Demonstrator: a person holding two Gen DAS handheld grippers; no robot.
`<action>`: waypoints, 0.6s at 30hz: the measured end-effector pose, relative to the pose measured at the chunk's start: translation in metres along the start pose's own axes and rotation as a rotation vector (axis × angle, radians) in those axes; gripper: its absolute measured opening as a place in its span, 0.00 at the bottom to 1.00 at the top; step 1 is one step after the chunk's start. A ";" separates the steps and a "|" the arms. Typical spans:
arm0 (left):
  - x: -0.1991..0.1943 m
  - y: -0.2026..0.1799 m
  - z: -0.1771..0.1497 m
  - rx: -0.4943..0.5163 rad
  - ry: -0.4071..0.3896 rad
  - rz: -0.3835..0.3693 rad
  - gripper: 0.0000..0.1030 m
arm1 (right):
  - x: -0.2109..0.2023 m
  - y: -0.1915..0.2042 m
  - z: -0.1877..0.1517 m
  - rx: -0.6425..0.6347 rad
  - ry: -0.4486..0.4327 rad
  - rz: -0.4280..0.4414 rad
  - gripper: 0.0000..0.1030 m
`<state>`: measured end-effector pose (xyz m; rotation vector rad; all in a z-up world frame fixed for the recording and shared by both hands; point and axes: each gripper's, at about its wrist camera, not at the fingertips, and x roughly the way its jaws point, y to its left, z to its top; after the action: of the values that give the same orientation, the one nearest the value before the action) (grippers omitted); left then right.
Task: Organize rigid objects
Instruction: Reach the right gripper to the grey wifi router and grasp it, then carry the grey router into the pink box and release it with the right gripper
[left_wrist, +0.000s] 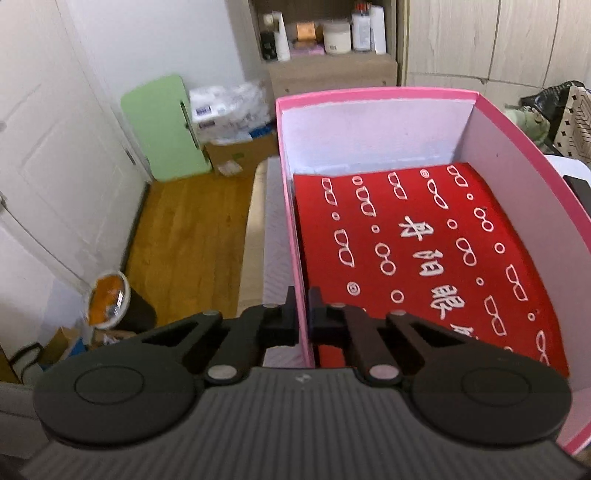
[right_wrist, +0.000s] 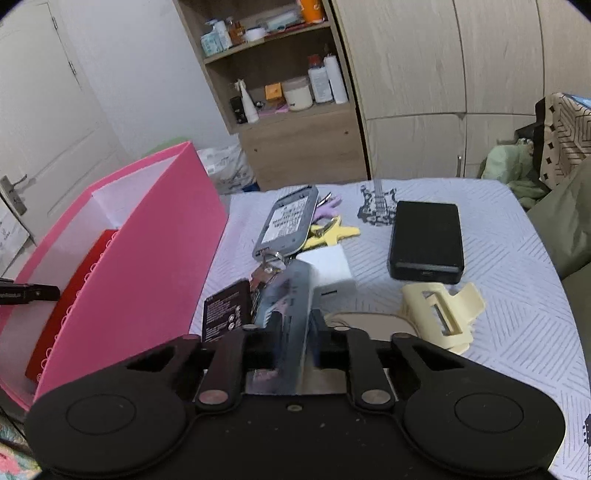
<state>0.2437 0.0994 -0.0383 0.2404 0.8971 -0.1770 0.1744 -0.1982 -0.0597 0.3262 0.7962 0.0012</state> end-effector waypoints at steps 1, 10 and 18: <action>-0.002 0.000 -0.001 -0.005 -0.012 0.004 0.04 | -0.002 -0.002 0.000 0.020 -0.002 0.012 0.15; -0.007 -0.007 -0.003 0.019 -0.050 0.034 0.04 | -0.045 0.011 0.011 -0.006 -0.148 0.033 0.15; -0.012 -0.013 -0.008 0.027 -0.073 0.031 0.04 | -0.077 0.066 0.062 -0.117 -0.193 0.226 0.16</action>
<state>0.2272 0.0900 -0.0352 0.2710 0.8185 -0.1680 0.1722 -0.1631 0.0537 0.2984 0.5620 0.2241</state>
